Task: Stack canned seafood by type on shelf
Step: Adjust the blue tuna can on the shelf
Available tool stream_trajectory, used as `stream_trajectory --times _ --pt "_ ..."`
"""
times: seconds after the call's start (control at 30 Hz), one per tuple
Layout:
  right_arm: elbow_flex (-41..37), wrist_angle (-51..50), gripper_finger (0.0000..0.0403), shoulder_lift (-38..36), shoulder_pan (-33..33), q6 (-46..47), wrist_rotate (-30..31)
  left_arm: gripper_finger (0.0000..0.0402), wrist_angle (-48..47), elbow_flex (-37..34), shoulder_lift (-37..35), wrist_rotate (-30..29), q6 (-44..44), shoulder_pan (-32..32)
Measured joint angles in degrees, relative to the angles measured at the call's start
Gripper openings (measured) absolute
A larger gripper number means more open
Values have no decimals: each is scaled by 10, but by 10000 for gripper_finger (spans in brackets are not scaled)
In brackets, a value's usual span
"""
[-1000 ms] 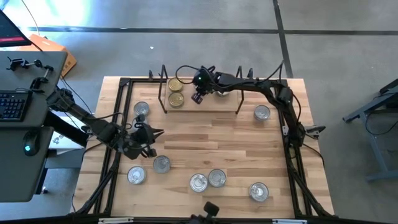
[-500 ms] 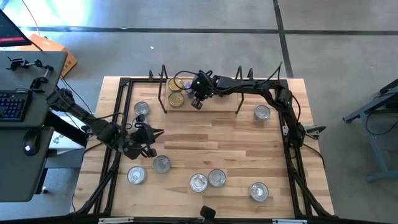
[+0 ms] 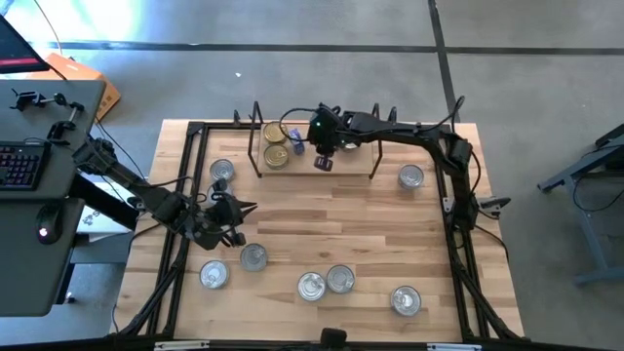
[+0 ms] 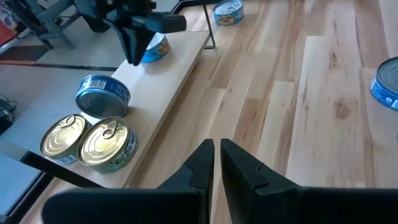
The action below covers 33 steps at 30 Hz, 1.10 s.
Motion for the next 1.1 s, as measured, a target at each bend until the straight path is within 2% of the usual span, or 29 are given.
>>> stream_trajectory --times 0.2,0.3,0.37,0.47,0.63,0.97,1.1 --pt "-2 7 183 10 0 -5 -55 19 0 0 0 0 -1 0" --pt "-2 33 237 18 3 16 -55 19 0 0 0 0 0 0" --pt "-2 47 258 25 5 42 -44 19 0 0 0 0 3 0" --pt "-2 76 267 36 9 74 -27 19 0 0 0 0 3 0" --pt "-2 124 268 41 21 88 38 19 0 0 0 0 4 0" --pt "-2 217 268 48 28 119 39 19 0 0 0 0 5 0" --pt "-2 245 268 58 28 123 60 19 0 0 0 0 5 0"
